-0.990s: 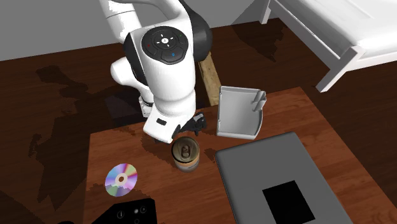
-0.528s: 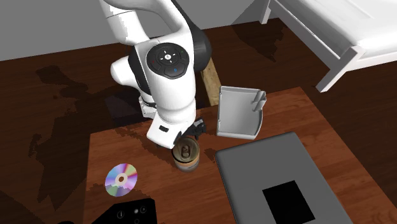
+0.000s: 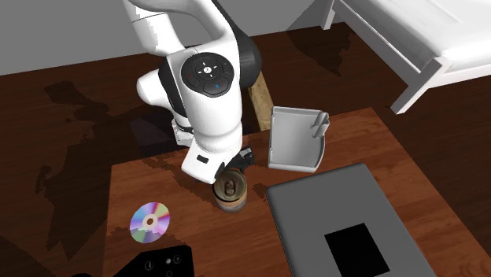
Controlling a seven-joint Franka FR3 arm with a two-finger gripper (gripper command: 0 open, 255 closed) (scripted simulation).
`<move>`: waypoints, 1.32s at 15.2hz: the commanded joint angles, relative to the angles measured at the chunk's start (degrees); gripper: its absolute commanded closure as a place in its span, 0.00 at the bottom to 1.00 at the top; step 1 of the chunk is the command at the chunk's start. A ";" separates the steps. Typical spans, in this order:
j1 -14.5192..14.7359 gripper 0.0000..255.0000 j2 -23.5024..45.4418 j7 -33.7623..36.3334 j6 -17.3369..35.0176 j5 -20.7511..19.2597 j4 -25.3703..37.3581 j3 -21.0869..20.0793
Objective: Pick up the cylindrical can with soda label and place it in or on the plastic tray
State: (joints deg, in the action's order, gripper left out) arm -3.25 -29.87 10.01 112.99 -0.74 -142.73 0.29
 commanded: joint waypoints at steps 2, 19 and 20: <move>-0.02 1.00 0.08 0.01 0.00 -0.03 -0.04 0.02; -0.01 1.00 -1.19 -0.07 -9.55 0.03 8.24 -0.03; -0.01 1.00 -1.21 -0.07 -10.33 0.03 9.00 -0.03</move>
State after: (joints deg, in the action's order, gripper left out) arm -3.28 -30.95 9.90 103.52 -0.73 -134.50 0.30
